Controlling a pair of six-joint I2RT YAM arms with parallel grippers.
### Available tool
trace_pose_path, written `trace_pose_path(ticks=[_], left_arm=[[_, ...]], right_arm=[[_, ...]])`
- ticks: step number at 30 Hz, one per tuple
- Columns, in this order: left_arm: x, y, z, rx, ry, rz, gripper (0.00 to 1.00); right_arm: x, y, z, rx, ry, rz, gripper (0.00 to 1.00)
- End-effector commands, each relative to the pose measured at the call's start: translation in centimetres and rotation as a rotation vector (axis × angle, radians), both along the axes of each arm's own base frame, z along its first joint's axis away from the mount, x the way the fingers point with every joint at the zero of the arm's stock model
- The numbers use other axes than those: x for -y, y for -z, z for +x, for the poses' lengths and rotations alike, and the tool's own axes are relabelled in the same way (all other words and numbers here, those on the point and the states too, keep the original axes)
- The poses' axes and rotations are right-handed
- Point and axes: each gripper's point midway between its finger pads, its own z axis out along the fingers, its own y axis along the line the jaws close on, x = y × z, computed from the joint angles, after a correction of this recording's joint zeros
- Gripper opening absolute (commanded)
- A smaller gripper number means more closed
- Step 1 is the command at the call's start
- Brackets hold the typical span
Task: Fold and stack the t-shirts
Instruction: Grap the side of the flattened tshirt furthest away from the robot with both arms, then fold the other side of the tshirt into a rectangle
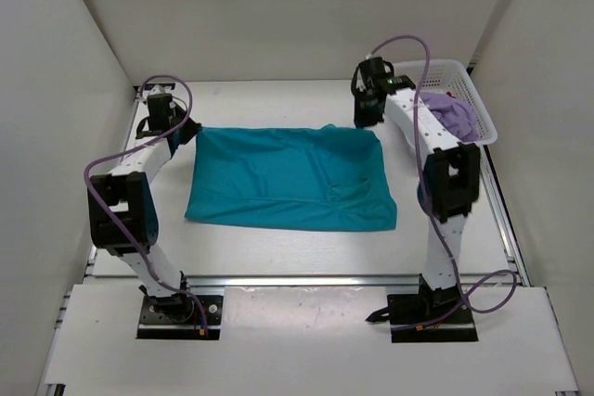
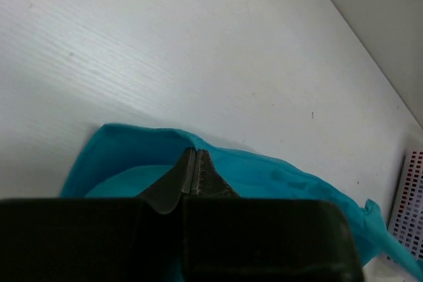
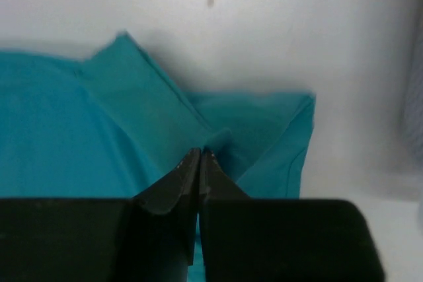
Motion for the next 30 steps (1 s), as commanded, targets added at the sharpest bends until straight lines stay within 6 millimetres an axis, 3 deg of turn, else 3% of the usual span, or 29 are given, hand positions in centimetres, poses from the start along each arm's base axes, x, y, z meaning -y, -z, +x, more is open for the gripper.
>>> trace_pose_path(ticks=[1,2,4,5,7,13,14,16,20,23,24,25,27,28,30], left_arm=[[-0.5,-1.1,-1.8,0.026,-0.012,-0.033,0.00],[-0.3,-1.1,-2.3,0.026,-0.004,-0.038,0.00],[-0.4,-1.3,-2.8,0.025,-0.004,-0.043,0.00],[-0.4,-1.3,-3.2,0.026,0.002,-0.046,0.00],[-0.4,-1.9,-3.9,0.030,-0.001,-0.054,0.00],[-1.4,-2.8,-6.1,0.035,-0.009,-0.026,0.00],[-1.6,-2.7,-6.7,0.032,-0.011,-0.026,0.00],[-2.0,-2.1,-7.5,0.017,-0.022,-0.020,0.00],[-2.3,-0.3,-10.1,-0.032,-0.020,-0.007,0.00],[-3.7,1.7,-12.2,-0.072,-0.066,-0.006,0.00],[-3.6,1.8,-12.5,-0.072,-0.064,-0.009,0.05],[-3.6,3.2,-13.5,-0.107,-0.072,-0.024,0.09],[-3.3,4.3,-14.3,-0.120,-0.065,-0.063,0.26],[-3.4,4.3,-14.5,-0.115,-0.074,-0.091,0.29],[-4.4,3.9,-14.9,-0.085,-0.120,-0.123,0.46]], right_arm=[[0.0,-1.1,-4.3,0.080,0.007,0.055,0.00],[0.1,-3.1,-4.5,0.146,0.010,0.095,0.00],[1.0,-0.8,-6.8,0.097,0.024,0.087,0.00],[1.3,-1.4,-7.0,0.118,0.036,0.091,0.00],[2.0,-0.8,-9.0,0.103,0.051,0.091,0.00],[3.5,-0.9,-12.2,0.148,0.088,0.126,0.00],[3.6,0.1,-13.3,0.124,0.091,0.117,0.00],[3.6,0.1,-14.3,0.141,0.097,0.121,0.00],[3.8,2.9,-17.6,0.108,0.130,0.148,0.00],[3.5,4.9,-19.7,0.099,0.145,0.159,0.00],[3.8,6.2,-20.7,0.072,0.158,0.158,0.00],[3.9,7.1,-21.4,0.064,0.160,0.165,0.00],[4.4,8.1,-22.0,0.058,0.187,0.180,0.01],[4.3,8.5,-22.4,0.053,0.181,0.182,0.01],[4.7,8.3,-22.3,0.063,0.186,0.165,0.10]])
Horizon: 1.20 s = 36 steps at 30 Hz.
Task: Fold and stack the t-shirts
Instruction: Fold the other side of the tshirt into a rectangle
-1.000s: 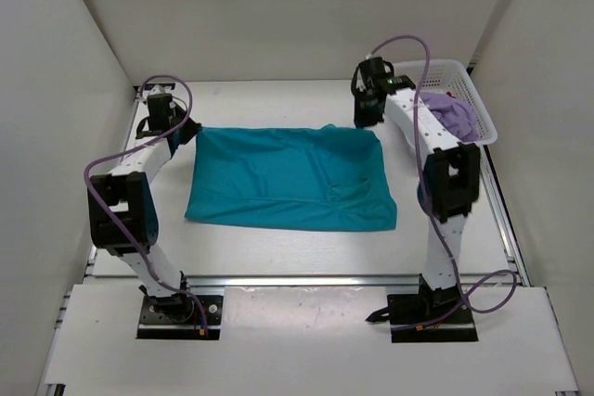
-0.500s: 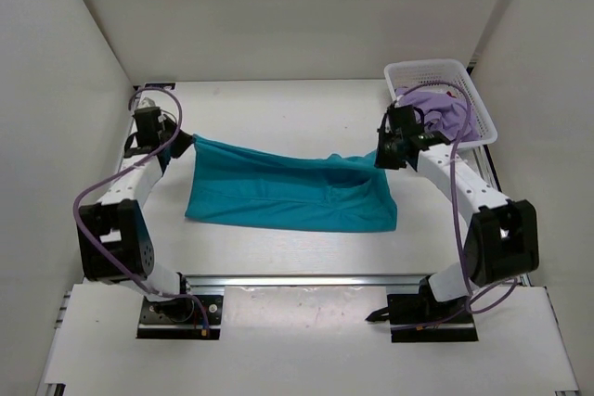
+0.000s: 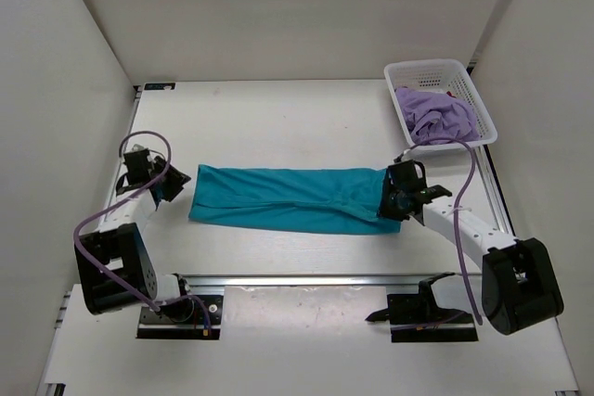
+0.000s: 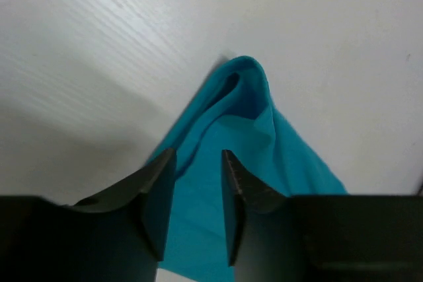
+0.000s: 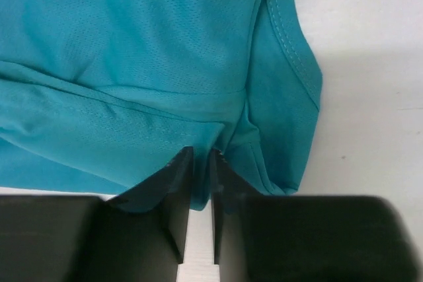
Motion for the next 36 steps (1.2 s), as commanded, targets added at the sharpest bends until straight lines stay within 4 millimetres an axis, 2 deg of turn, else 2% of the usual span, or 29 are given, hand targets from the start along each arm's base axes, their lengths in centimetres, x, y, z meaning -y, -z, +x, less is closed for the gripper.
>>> trace_pose_path(ticks=[1,2,4,5,7,8,9,10,11,12,14,15,16,17,18,19,21,22,24,25,27,28,31,36], left_arm=[[-1.0,-3.4,0.5,0.135,-0.044,-0.028,0.50],[-1.6,-4.2,0.7,0.161,-0.074,-0.029,0.52],[-1.0,-6.8,1.2,0.233,-0.062,0.020,0.50],[-0.1,-8.0,1.7,0.266,-0.035,0.048,0.46],[3.1,-8.3,2.0,0.277,0.055,0.076,0.45],[3.8,-8.5,2.3,0.285,0.069,0.096,0.45],[5.1,-7.8,2.1,0.271,0.096,0.103,0.44],[7.3,-7.4,2.3,0.275,0.149,0.103,0.43],[8.0,-6.3,2.5,0.252,0.171,0.092,0.44],[9.0,-5.8,2.7,0.241,0.197,0.076,0.43],[9.9,-3.3,3.2,0.171,0.222,0.036,0.43],[10.1,-2.0,3.4,0.141,0.219,0.021,0.42],[10.1,-1.8,4.0,0.140,0.214,-0.011,0.42],[9.6,-1.4,4.8,0.137,0.200,-0.033,0.41],[10.2,-0.7,5.0,0.124,0.212,-0.066,0.41],[9.4,-0.2,5.0,0.106,0.193,-0.077,0.41],[9.0,1.0,5.2,0.079,0.172,-0.095,0.41],[7.2,1.1,5.6,0.080,0.125,-0.104,0.41],[6.0,2.1,5.4,0.061,0.087,-0.127,0.40],[5.5,2.2,5.4,0.061,0.068,-0.142,0.40],[4.6,2.6,5.1,0.057,0.036,-0.162,0.41],[4.1,2.8,4.9,0.060,0.016,-0.167,0.40],[4.0,1.8,5.2,0.087,0.005,-0.150,0.42],[3.6,2.0,5.2,0.084,-0.010,-0.199,0.41]], right_arm=[[-0.2,-3.0,2.7,0.146,0.038,0.026,0.17],[0.0,-3.5,2.9,0.153,0.034,0.010,0.24],[-0.5,-5.4,3.4,0.210,0.024,-0.018,0.32],[-0.7,-6.2,3.8,0.233,0.031,-0.032,0.35],[-1.7,-6.9,4.3,0.253,-0.004,-0.037,0.34],[-2.6,-7.1,4.4,0.268,-0.045,-0.030,0.27],[-3.9,-7.2,5.1,0.273,-0.078,0.005,0.13],[-5.0,-6.2,5.2,0.240,-0.120,0.011,0.05],[-6.1,-6.9,5.8,0.259,-0.155,0.008,0.00],[-6.8,-6.4,6.6,0.260,-0.185,-0.014,0.00],[-8.6,-5.6,8.1,0.246,-0.233,-0.001,0.00],[-9.2,-6.4,9.1,0.269,-0.249,0.004,0.07],[-9.1,-5.4,9.9,0.253,-0.236,-0.011,0.12],[-9.8,-5.1,10.3,0.242,-0.266,-0.014,0.19],[-10.5,-5.2,10.6,0.243,-0.284,-0.012,0.24],[-11.0,-4.8,10.9,0.237,-0.295,-0.016,0.28],[-11.6,-3.5,10.9,0.202,-0.315,-0.009,0.29],[-12.2,-3.6,10.8,0.202,-0.331,0.000,0.29],[-12.3,-2.6,10.4,0.162,-0.331,-0.008,0.29],[-12.4,-1.9,9.8,0.143,-0.340,-0.006,0.28],[-12.9,-2.1,9.1,0.143,-0.349,-0.001,0.23],[-12.8,-1.9,8.4,0.132,-0.345,0.001,0.17],[-12.8,-1.8,6.5,0.125,-0.350,-0.008,0.12],[-13.0,-0.6,2.4,0.063,-0.378,-0.008,0.01]])
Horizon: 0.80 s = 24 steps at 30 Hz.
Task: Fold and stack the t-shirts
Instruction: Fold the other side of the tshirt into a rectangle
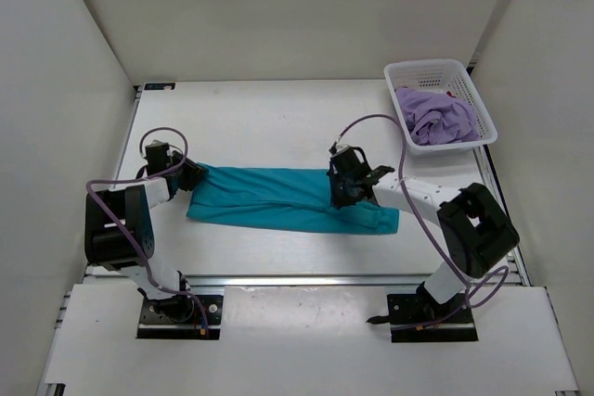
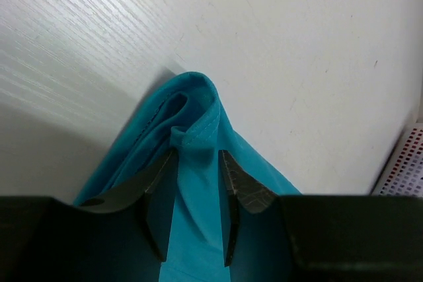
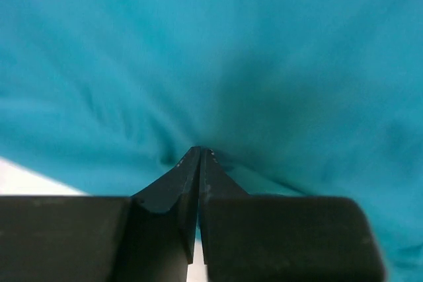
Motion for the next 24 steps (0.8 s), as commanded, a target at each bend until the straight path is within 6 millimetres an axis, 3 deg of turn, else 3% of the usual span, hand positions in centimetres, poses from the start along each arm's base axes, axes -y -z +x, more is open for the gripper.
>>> trace_pose_path(ticks=[1,2,7,12,13,16,17,19,20,22,24], left_arm=[[-0.3,-1.4,0.4,0.057,-0.015,-0.044,0.42],[-0.1,-2.3,0.8,0.082,-0.009,-0.048,0.41],[2.2,-6.0,1.5,0.167,0.059,0.032,0.42],[4.4,-9.0,1.2,0.244,0.123,0.065,0.44],[6.2,-9.0,0.8,0.247,0.164,0.076,0.43],[8.9,-8.8,-0.1,0.251,0.237,0.091,0.44],[9.8,-8.0,-0.5,0.236,0.256,0.093,0.43],[11.0,-7.5,-0.5,0.227,0.282,0.086,0.44],[11.4,-6.8,-0.6,0.211,0.298,0.082,0.43],[11.9,-5.5,-0.5,0.180,0.311,0.053,0.43],[10.9,-4.0,-0.7,0.142,0.287,0.038,0.43]], right_arm=[[-1.0,-1.4,-1.9,0.019,-0.006,0.040,0.00],[-1.3,-0.9,-3.2,-0.013,-0.019,0.044,0.00],[-3.3,-2.2,-5.5,-0.001,-0.059,0.074,0.04],[-4.6,-4.5,-5.6,-0.003,-0.117,0.127,0.14],[-4.5,-5.2,-5.5,0.002,-0.114,0.131,0.17],[-2.7,-6.3,-4.3,0.053,-0.070,0.144,0.21],[-1.7,-6.9,-3.1,0.080,-0.022,0.162,0.20],[1.4,-5.6,-1.5,0.071,0.081,0.172,0.06],[2.0,-5.9,-0.7,0.091,0.108,0.190,0.01],[4.3,-4.7,0.2,0.081,0.181,0.183,0.00],[5.1,-3.7,-0.2,0.061,0.205,0.178,0.01]])
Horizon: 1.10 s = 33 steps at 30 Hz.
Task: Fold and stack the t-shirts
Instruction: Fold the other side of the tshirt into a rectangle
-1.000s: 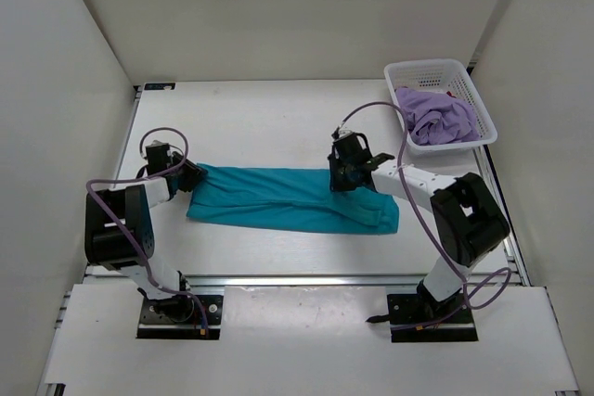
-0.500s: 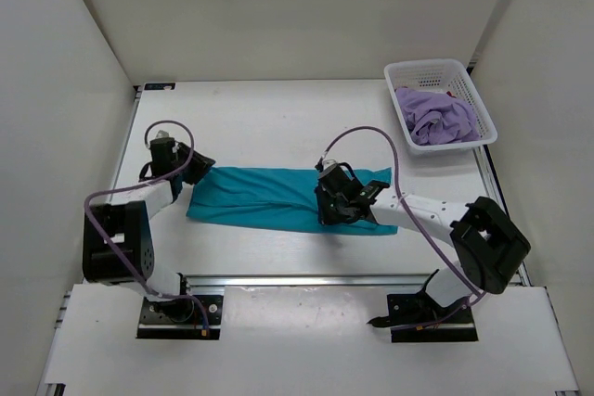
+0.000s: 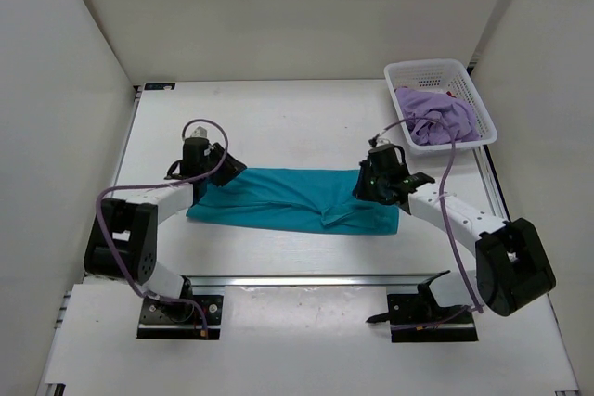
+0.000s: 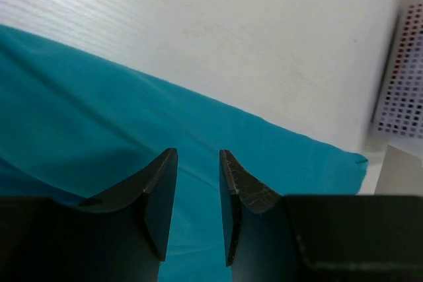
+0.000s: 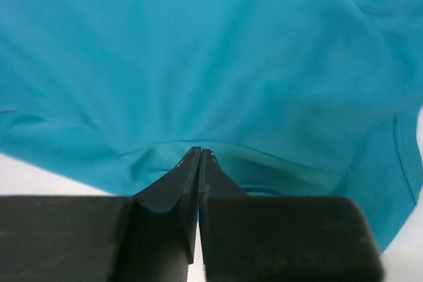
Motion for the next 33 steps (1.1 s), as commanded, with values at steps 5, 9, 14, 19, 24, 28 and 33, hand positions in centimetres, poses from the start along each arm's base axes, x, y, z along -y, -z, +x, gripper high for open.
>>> trace_pose_path(ticks=[5,9,14,19,24,28,33], left_arm=[[-3.9,3.4,-0.3,-0.088,-0.112,-0.123,0.43],[-6.5,4.0,-0.3,-0.097,-0.197,-0.157,0.43],[-6.6,3.6,-0.1,-0.085,-0.203,-0.148,0.43],[-4.9,1.5,-0.2,-0.021,-0.159,-0.116,0.43],[-1.4,-0.2,-0.3,0.029,-0.072,-0.026,0.43],[0.7,1.4,-0.9,-0.034,-0.002,-0.072,0.43],[-1.5,4.5,-2.4,-0.112,-0.063,-0.167,0.43]], right_arm=[[1.8,5.2,-4.6,-0.112,0.034,0.016,0.00],[1.7,5.7,-6.7,-0.127,0.012,-0.016,0.00],[0.0,4.4,-7.9,-0.099,-0.039,0.016,0.00],[-0.1,2.4,-6.4,-0.056,-0.028,0.038,0.02],[0.9,-0.3,-1.4,0.030,0.037,0.103,0.00],[1.8,0.8,0.7,0.008,0.082,0.082,0.00],[1.4,4.6,-3.7,-0.083,0.070,0.068,0.00]])
